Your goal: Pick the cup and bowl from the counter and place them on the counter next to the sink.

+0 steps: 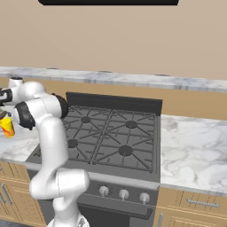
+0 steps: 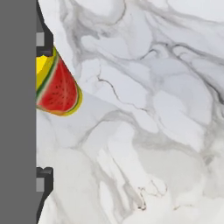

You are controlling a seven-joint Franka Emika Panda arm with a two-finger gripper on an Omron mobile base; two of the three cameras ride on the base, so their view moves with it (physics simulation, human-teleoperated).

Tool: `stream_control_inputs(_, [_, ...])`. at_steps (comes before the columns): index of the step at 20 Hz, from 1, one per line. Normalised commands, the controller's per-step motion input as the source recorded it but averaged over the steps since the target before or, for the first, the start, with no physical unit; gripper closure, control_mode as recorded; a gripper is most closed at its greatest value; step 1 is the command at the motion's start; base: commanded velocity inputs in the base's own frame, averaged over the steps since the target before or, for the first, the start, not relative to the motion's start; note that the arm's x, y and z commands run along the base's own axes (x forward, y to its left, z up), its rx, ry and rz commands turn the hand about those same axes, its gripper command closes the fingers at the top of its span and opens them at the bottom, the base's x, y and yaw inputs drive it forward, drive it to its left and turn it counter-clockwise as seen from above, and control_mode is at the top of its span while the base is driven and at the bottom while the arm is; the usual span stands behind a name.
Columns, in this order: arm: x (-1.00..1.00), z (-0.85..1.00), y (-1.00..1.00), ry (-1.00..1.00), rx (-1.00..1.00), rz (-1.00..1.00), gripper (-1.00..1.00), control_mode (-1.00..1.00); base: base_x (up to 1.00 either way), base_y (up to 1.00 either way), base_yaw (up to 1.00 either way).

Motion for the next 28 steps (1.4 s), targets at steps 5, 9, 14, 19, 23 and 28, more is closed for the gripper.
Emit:
stream_control_inputs(5, [0.18, 0.17, -0.21, 0.02, 0.00, -0.07, -1.00, -1.00, 0.00, 0.00, 0.00])
stream_control_inputs(9, [-0.29, 0.02, -0.05, 0.02, 0.00, -0.03, -1.00, -1.00, 0.00, 0.00, 0.00])
stream_control_inputs(14, [-0.41, -0.07, 0.00, 0.03, 0.00, 0.00, -1.00, -1.00, 0.00, 0.00, 0.00])
stream_control_inputs(19, [-0.10, -0.15, 0.07, 0.03, 0.00, -0.01, -1.00, -1.00, 0.00, 0.00, 0.00])
stream_control_inputs(23, [0.01, 0.00, 0.01, 0.02, -0.02, -0.03, -1.00, -1.00, 0.00, 0.00, 0.00])
stream_control_inputs(28, [0.03, 0.00, 0.20, 0.05, -0.04, -0.05, -1.00, -1.00, 0.00, 0.00, 0.00])
